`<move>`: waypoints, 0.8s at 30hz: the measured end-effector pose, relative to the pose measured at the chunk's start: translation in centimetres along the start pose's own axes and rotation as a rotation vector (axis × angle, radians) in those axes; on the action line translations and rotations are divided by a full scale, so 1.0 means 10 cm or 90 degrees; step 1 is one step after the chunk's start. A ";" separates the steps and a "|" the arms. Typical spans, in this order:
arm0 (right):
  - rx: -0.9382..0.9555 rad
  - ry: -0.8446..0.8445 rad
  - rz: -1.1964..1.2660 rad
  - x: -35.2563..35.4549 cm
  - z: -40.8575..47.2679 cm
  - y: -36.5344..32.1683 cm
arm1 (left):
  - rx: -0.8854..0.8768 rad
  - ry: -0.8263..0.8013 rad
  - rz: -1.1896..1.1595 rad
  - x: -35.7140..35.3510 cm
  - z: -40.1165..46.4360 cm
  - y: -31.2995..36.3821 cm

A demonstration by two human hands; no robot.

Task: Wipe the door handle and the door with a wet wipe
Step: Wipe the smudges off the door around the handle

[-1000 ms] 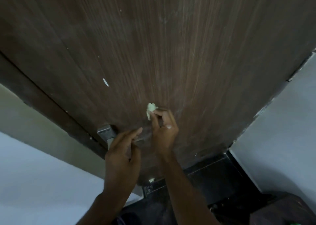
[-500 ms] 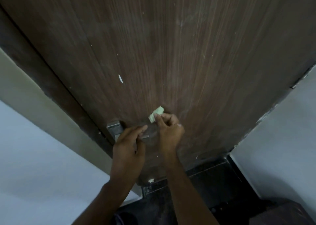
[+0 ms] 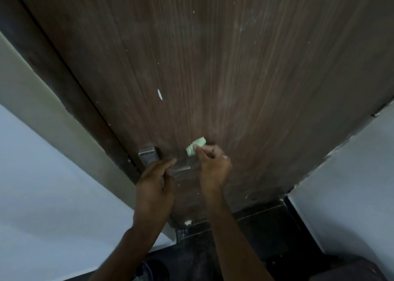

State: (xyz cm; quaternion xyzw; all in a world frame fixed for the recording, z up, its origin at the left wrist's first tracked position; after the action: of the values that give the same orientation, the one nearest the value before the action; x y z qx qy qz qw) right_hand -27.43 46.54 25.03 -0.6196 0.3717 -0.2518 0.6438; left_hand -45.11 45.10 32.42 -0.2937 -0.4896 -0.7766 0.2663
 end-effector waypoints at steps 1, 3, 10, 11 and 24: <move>-0.066 0.009 0.002 0.03 -0.03 0.17 | 0.011 0.005 -0.013 0.02 -0.02 -0.03; -0.179 0.010 0.029 0.03 -0.15 0.42 | 0.029 0.010 -0.034 0.04 -0.08 -0.09; -0.204 -0.156 0.223 -0.34 -0.09 0.00 | 0.062 0.017 -0.040 0.03 -0.25 -0.25; -0.205 -0.165 0.215 -0.36 -0.09 -0.03 | 0.059 0.022 -0.039 0.04 -0.27 -0.26; -0.719 -0.402 0.178 -0.52 -0.30 0.61 | 0.160 0.026 -0.143 0.01 -0.36 -0.47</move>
State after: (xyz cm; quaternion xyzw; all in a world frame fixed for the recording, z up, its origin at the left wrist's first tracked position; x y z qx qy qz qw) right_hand -33.77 49.40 19.99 -0.8519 0.3167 0.2615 0.3250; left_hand -49.16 43.59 28.43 -0.1857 -0.6073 -0.7398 0.2223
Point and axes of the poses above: each hand's wrist, its own z-axis towards the middle knuckle, its own x-axis out of the back of the hand, y = z × x, the point moved 6 cm from there along z, towards the middle knuckle, and after that the axes turned 9 degrees about z, right-handed, at the moved point
